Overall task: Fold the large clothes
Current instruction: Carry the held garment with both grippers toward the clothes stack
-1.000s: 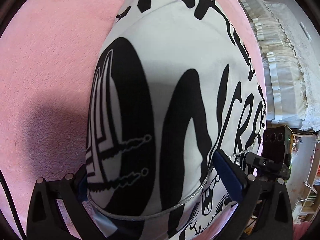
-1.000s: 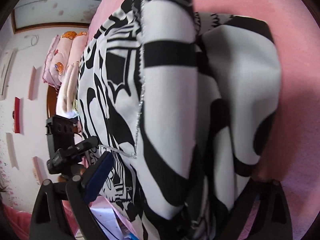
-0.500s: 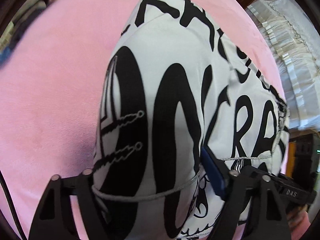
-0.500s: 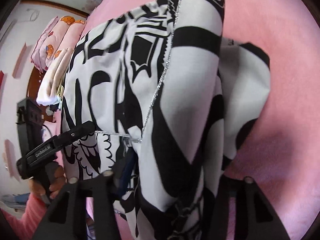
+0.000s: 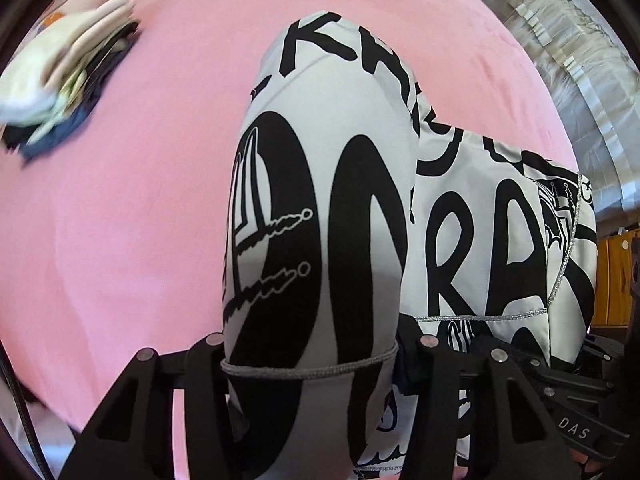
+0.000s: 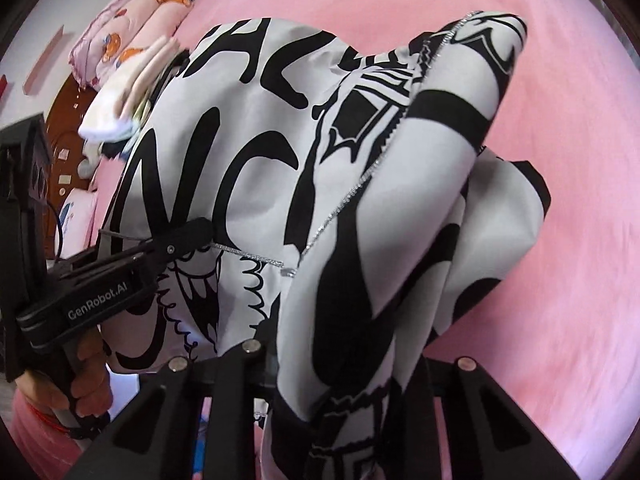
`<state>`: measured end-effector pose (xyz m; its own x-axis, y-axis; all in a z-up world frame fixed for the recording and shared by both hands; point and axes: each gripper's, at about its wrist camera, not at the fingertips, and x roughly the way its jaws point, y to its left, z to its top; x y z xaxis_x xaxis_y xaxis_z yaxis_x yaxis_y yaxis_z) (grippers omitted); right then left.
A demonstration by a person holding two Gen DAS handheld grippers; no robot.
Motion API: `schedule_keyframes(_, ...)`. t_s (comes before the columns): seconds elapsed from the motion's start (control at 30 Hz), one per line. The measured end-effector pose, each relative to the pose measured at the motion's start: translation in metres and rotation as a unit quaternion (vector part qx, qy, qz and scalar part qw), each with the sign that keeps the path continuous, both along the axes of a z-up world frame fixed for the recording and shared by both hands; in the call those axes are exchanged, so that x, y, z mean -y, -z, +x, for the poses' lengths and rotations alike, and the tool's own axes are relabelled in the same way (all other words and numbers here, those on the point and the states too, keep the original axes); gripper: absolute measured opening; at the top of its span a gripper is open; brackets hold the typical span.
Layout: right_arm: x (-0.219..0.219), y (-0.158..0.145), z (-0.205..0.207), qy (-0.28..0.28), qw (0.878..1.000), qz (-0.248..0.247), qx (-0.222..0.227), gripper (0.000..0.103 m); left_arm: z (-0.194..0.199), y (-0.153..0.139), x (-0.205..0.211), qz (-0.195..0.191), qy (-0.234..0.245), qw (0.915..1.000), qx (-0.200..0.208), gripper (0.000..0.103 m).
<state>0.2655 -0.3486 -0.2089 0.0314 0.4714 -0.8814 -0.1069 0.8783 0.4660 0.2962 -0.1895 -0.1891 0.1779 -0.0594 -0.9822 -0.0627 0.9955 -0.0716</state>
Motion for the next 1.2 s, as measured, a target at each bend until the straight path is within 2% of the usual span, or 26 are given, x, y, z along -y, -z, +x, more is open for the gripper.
schedule_keyframes(0.17,-0.030,-0.018,-0.048,-0.047,0.998,-0.005,-0.038,0.025,-0.056,-0.018,-0.019,-0.006,-0.037,0.9986,-0.037,0.050)
schedule_keyframes(0.33,-0.078,-0.046,-0.079,-0.100,0.993,0.000,-0.055,0.024,-0.110,-0.040,-0.070,-0.036,-0.075,0.9945,-0.063,0.050)
schedule_keyframes(0.4,-0.089,-0.053,-0.092,-0.112,0.992,0.005,-0.055,0.024,-0.125,-0.053,-0.094,-0.042,-0.086,0.9935,-0.062,0.050)
schedule_keyframes(0.53,-0.145,-0.078,-0.113,-0.139,0.990,0.014,-0.032,0.024,-0.147,-0.083,-0.138,-0.031,-0.097,0.9937,-0.046,0.050)
schedule_keyframes(0.7,-0.204,-0.104,-0.135,-0.123,0.992,0.024,-0.001,0.024,-0.185,-0.103,-0.161,-0.016,-0.077,0.9968,-0.013,0.050)
schedule_keyframes(0.97,-0.316,-0.150,-0.137,-0.060,0.997,0.025,0.052,0.024,-0.197,-0.103,-0.182,-0.010,-0.020,0.9990,0.038,0.050)
schedule_keyframes(1.1,-0.366,-0.173,-0.112,-0.039,0.995,0.036,0.081,0.024,-0.173,-0.101,-0.170,0.004,-0.008,0.9980,0.063,0.050)
schedule_keyframes(1.2,-0.387,-0.188,-0.087,-0.040,0.993,0.040,0.099,0.024,-0.148,-0.096,-0.147,0.008,-0.009,0.9966,0.082,0.050)
